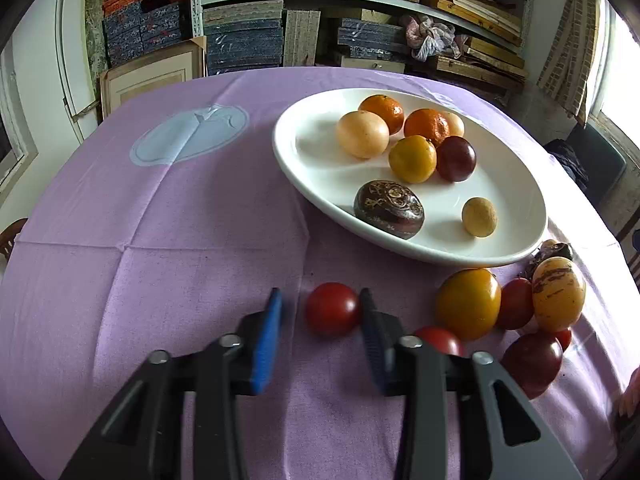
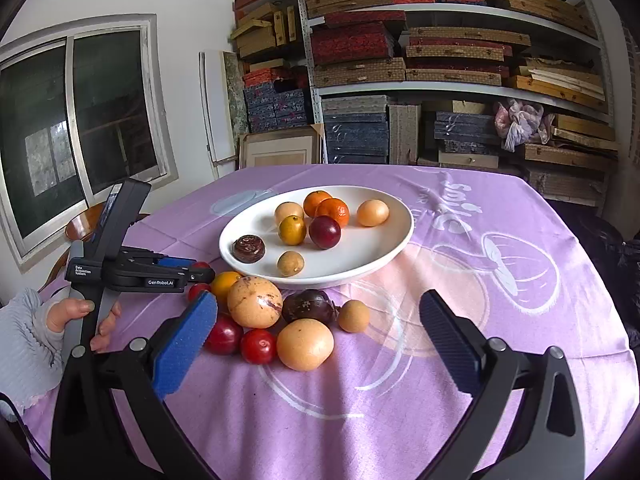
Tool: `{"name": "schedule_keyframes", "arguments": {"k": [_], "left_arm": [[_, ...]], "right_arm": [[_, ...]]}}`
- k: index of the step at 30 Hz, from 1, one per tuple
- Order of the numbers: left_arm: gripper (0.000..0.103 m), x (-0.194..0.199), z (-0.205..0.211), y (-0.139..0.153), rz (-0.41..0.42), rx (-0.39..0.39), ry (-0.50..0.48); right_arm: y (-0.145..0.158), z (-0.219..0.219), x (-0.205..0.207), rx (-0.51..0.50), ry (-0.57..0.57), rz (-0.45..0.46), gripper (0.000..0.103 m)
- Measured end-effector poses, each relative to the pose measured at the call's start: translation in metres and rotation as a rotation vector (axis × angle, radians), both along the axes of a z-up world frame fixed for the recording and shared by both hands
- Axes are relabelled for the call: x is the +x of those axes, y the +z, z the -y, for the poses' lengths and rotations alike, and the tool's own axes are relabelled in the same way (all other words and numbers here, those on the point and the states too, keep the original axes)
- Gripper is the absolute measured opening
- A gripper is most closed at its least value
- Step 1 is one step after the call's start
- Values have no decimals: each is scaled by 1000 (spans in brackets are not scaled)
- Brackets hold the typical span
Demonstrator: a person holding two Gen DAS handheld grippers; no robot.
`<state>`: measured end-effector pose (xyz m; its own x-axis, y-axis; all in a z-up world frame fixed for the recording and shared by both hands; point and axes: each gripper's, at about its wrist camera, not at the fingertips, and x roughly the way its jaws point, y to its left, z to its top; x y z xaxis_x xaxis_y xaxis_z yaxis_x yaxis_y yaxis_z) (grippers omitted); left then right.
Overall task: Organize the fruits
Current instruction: 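Move the open left gripper to a red cherry tomato and close on it, then lift the cherry tomato with the left gripper while the right places a pale apple on the plate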
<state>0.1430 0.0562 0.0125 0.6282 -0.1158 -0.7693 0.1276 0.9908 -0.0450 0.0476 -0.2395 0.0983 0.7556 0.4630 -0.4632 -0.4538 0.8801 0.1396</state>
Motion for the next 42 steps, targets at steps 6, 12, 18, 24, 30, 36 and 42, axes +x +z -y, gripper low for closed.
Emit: {"name": "schedule_keyframes", "arguments": {"k": [6, 12, 18, 24, 30, 36, 42], "left_arm": [[26, -5, -3, 1, 3, -12, 0], [26, -26, -18, 15, 43, -9, 48], [26, -49, -27, 18, 56, -36, 64], [26, -50, -14, 12, 42, -26, 28], [26, -50, -14, 13, 46, -38, 26], [26, -50, -16, 14, 41, -51, 24], [26, -50, -15, 13, 38, -56, 21]], "right_arm": [[0, 1, 2, 2, -7, -4, 99], [-4, -3, 6, -26, 31, -43, 99], [-18, -29, 10, -177, 50, -85, 98], [-32, -28, 36, -166, 37, -200, 63], [-41, -37, 49, -178, 64, -268, 63], [-45, -36, 57, -151, 58, -299, 62], [-49, -20, 70, -108, 35, -337, 55]]}}
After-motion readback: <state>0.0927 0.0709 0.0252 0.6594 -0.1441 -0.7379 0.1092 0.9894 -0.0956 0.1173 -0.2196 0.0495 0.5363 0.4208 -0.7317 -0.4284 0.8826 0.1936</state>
